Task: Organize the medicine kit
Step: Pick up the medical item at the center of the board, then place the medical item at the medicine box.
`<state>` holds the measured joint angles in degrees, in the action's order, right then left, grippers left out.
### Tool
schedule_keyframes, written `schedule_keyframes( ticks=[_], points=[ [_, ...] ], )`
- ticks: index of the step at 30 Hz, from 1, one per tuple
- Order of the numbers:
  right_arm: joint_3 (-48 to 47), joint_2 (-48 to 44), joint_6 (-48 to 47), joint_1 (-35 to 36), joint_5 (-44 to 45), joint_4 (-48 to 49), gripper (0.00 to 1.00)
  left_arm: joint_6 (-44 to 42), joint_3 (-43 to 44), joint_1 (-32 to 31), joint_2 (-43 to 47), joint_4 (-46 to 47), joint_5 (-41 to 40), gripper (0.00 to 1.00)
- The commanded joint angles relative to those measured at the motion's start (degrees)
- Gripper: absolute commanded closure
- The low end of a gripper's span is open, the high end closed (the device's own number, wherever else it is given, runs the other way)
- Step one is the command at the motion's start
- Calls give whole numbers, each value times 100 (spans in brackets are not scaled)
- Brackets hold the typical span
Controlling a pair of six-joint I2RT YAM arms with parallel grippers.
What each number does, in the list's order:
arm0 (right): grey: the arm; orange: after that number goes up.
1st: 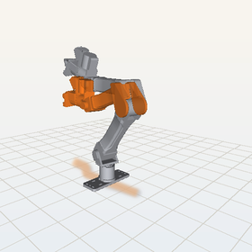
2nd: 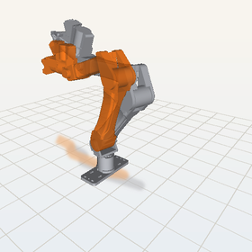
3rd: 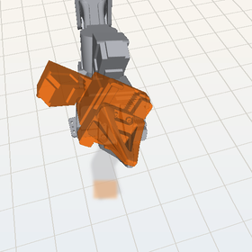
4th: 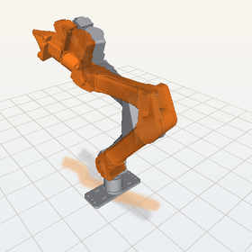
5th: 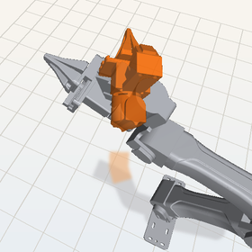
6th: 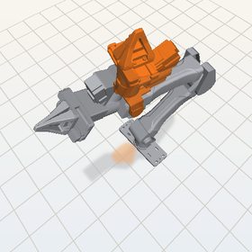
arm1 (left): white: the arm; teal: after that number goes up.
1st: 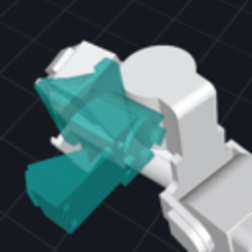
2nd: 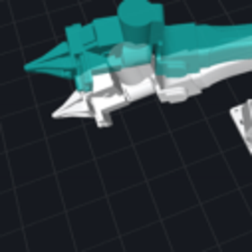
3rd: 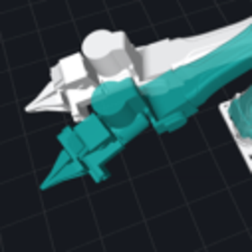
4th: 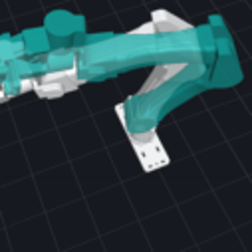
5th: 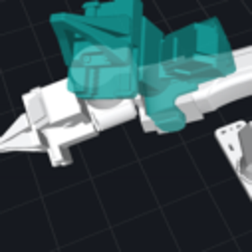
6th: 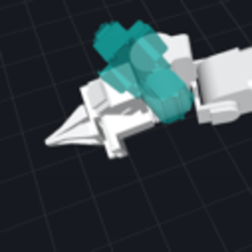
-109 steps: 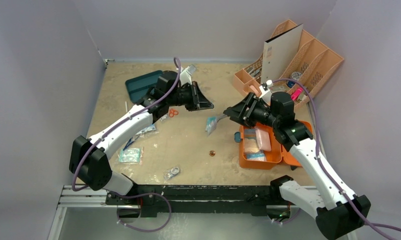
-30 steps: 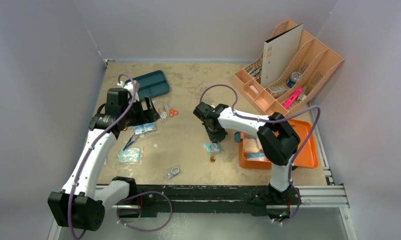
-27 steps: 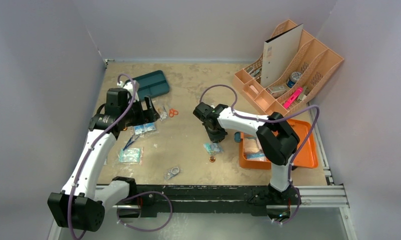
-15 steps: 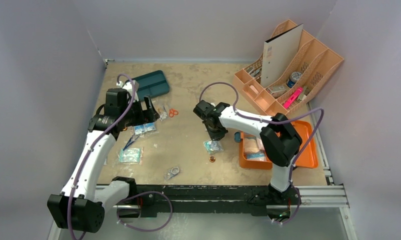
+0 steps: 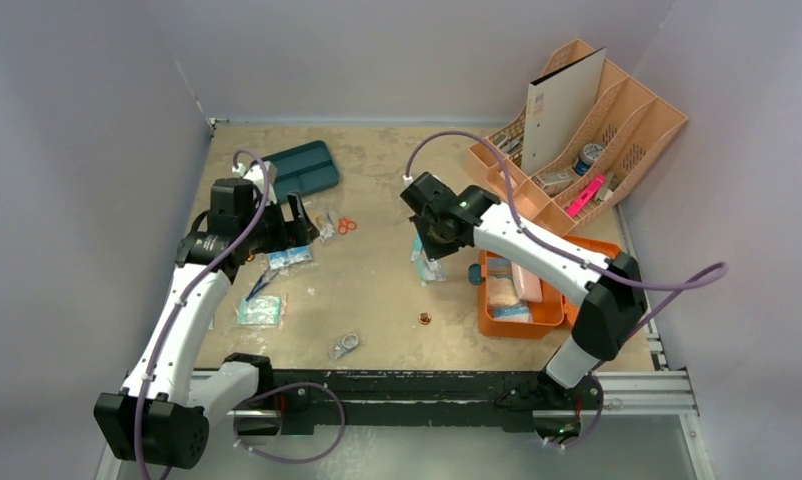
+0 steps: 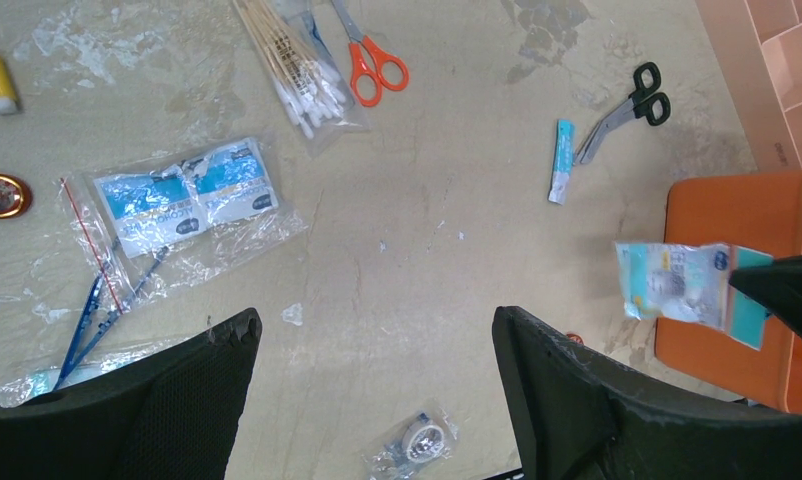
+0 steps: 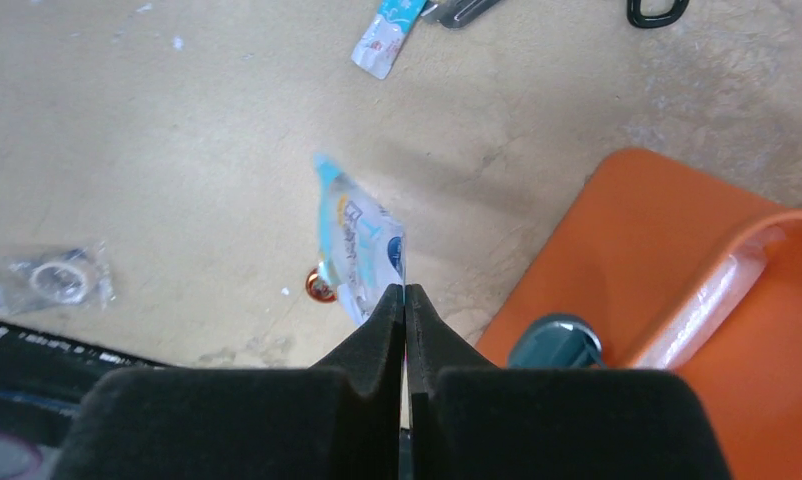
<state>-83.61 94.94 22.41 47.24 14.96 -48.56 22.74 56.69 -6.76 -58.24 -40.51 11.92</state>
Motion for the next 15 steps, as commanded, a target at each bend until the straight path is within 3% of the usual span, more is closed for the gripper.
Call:
schedule_keyframes(
  ticks=[1,15],
  points=[
    [-475,-554,83,30,-192,-615,100,-138,-25,1,137,201,53,16],
    [-1894,-1382,963,-161,1274,-2382,100,-156,-26,-100,226,197,-17,16]
  ],
)
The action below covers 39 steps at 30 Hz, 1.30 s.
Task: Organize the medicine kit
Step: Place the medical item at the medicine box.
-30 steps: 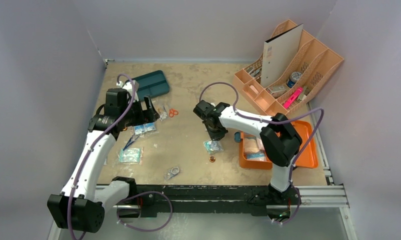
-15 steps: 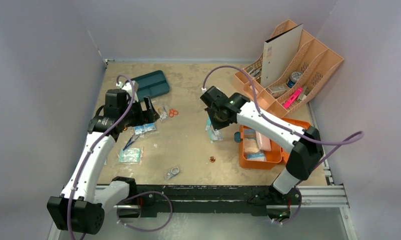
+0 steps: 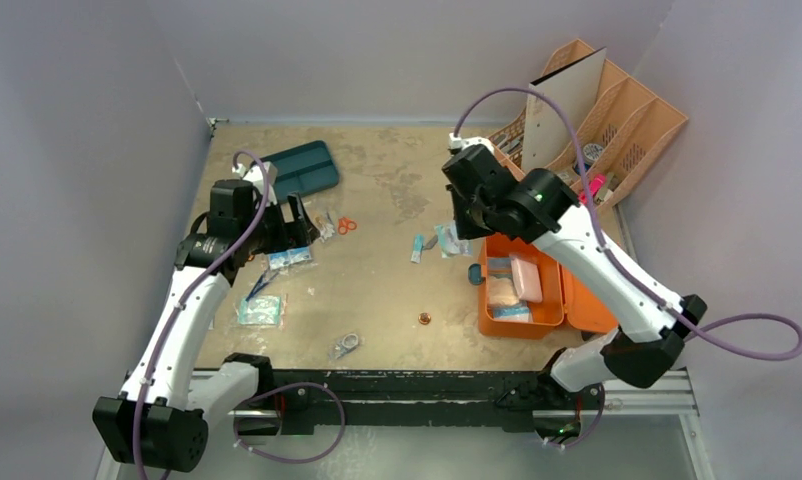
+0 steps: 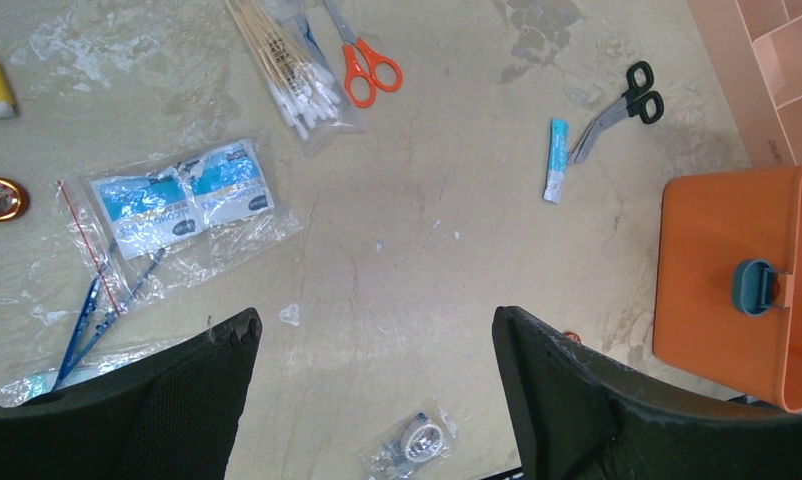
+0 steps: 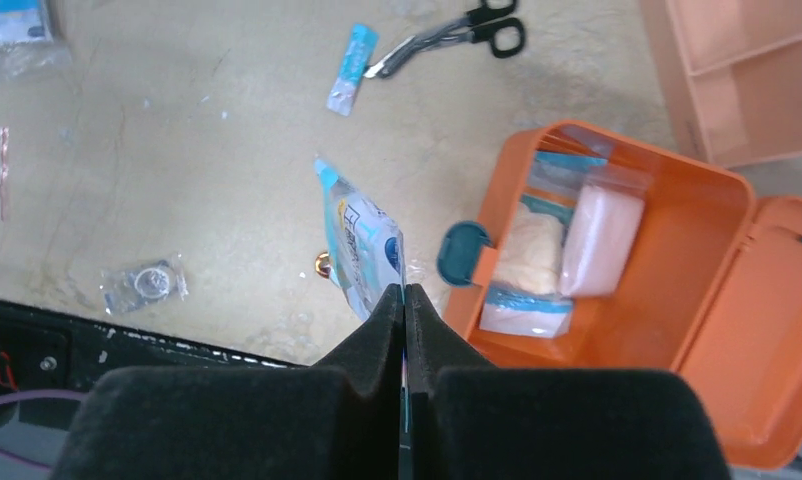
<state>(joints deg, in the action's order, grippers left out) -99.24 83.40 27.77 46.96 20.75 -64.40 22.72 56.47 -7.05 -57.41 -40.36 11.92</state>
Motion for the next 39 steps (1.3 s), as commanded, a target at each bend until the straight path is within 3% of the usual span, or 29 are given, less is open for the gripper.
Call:
schedule_keyframes(
  ticks=[1,8,16,23,32,39],
  points=[
    [-348,-301,467,-230,755,-908,100,-154,-4,-95,128,179,-23,16],
    [371,-905,647,-1228,856,-921,100,-171,9,-230,115,152,-76,16],
    [1300,-1159,963,-1637,841,-637,100,-180,18,-323,114,151,-94,16],
    [2426,-1387,779,-1793,95,411,100,-193,18,-359,107,162,-116,16],
    [3428,-1435,-107,-2375,-826,1595,100,-207,10,-495,72,97,-241,16],
    [3690,-1085,-401,-2559,-1374,2184,100,-224,-10,-526,153,81,-453,16]
  ],
)
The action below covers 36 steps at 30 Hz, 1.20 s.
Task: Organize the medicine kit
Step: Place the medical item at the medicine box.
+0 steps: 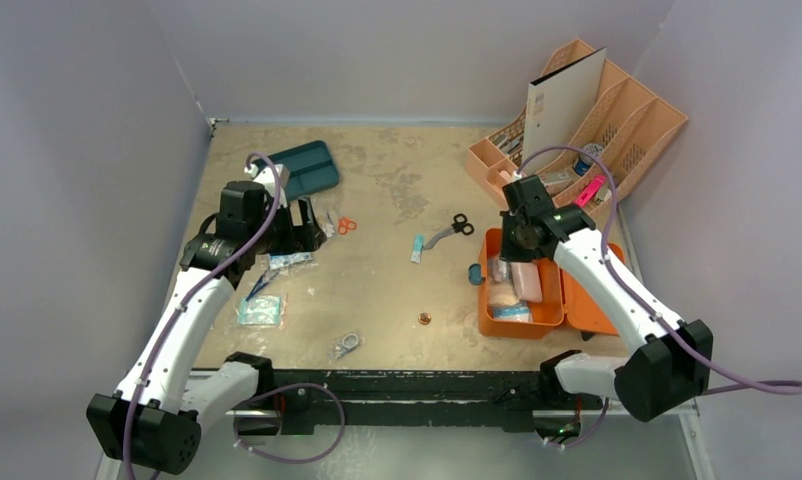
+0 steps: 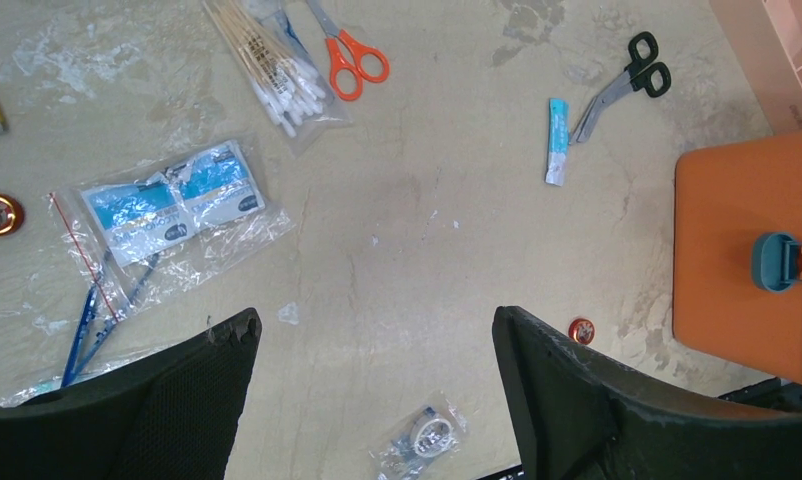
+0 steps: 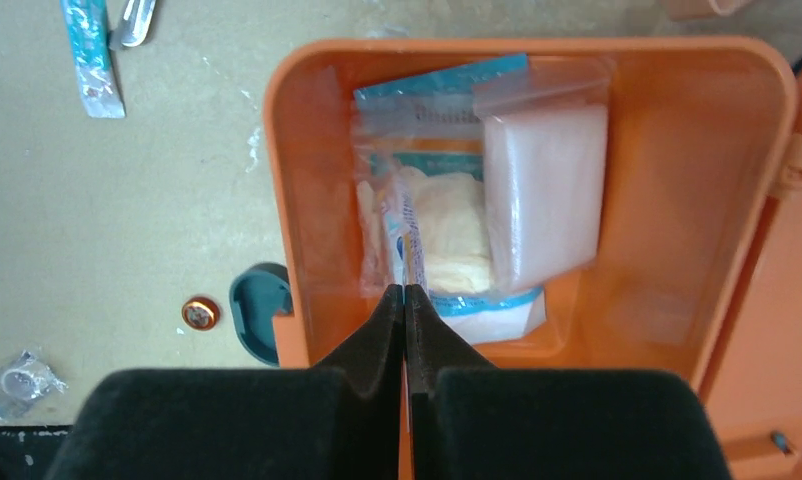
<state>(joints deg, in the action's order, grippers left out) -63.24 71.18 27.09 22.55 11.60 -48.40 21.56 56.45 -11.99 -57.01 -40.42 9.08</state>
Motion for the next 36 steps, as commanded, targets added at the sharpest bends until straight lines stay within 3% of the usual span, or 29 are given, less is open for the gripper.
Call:
schedule_keyframes(
  ticks=[1,17,21,26,36],
  points=[
    [119,183,-384,-153,-532,666,100,-116,-4,-32,105,92,-170,16],
    [346,928,-807,-633,-623,1249,99,-126,13,-40,-24,52,-314,15],
    [222,906,-907,-649,-172,1110,84,-135,11,-40,-33,51,-337,15],
    [-222,844,-920,-664,57,411,73,-126,22,-41,-114,61,-303,15],
    [-675,46,-733,-658,-808,-279,61,45,95,-40,-281,-52,91,15]
  ],
)
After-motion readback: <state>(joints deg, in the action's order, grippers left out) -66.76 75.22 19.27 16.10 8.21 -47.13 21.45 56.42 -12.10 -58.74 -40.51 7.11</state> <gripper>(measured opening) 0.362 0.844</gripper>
